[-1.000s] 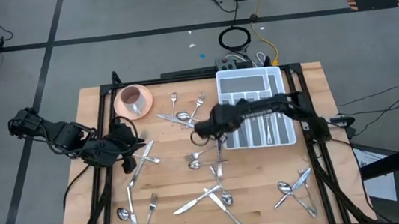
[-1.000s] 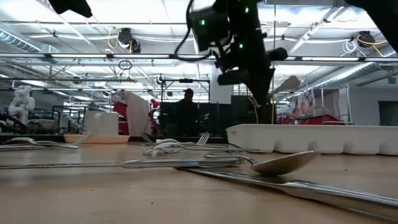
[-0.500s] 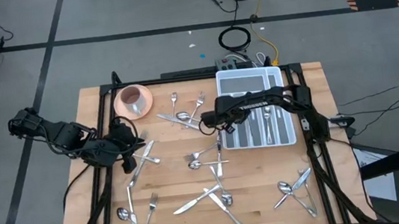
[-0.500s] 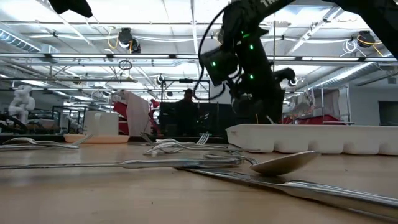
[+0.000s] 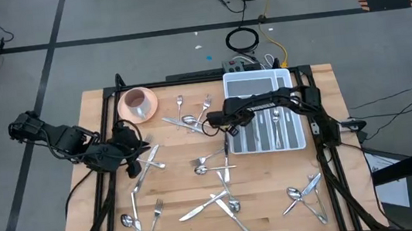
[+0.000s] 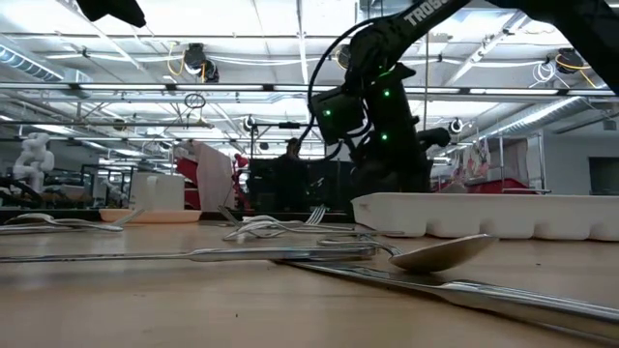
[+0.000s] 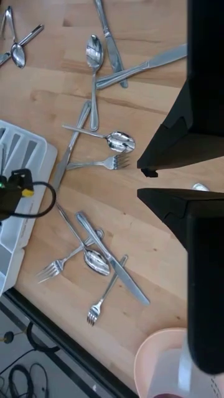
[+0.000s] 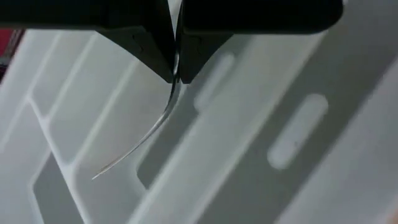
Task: Sort silverware
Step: Put the silver fork into the white silverware tray, then put the silver knife into the white silverware tray
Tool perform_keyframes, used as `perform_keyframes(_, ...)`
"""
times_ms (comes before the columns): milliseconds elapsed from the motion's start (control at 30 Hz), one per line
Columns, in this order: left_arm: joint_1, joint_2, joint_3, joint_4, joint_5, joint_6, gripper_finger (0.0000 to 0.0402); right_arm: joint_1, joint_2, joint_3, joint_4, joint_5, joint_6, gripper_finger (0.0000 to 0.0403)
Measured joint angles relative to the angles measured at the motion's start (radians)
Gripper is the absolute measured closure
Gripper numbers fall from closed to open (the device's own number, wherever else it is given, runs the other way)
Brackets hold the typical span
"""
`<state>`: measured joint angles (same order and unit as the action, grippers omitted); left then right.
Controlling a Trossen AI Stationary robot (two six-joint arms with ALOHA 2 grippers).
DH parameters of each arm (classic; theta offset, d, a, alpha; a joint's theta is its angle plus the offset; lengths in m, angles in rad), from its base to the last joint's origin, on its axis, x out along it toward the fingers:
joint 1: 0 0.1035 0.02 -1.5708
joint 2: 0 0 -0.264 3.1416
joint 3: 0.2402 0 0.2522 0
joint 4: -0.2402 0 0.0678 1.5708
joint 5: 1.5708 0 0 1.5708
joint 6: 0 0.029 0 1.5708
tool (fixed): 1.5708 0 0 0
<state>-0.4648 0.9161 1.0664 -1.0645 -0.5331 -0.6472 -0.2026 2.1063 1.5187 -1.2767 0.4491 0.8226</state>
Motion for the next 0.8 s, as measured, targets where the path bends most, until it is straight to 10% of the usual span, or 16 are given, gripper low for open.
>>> perform_keyframes(800, 0.000, 0.000, 0.000, 0.000, 0.000, 0.000, 0.0336, 0.018, -0.017, 0.008, 0.010, -0.001, -0.054, 0.0270)
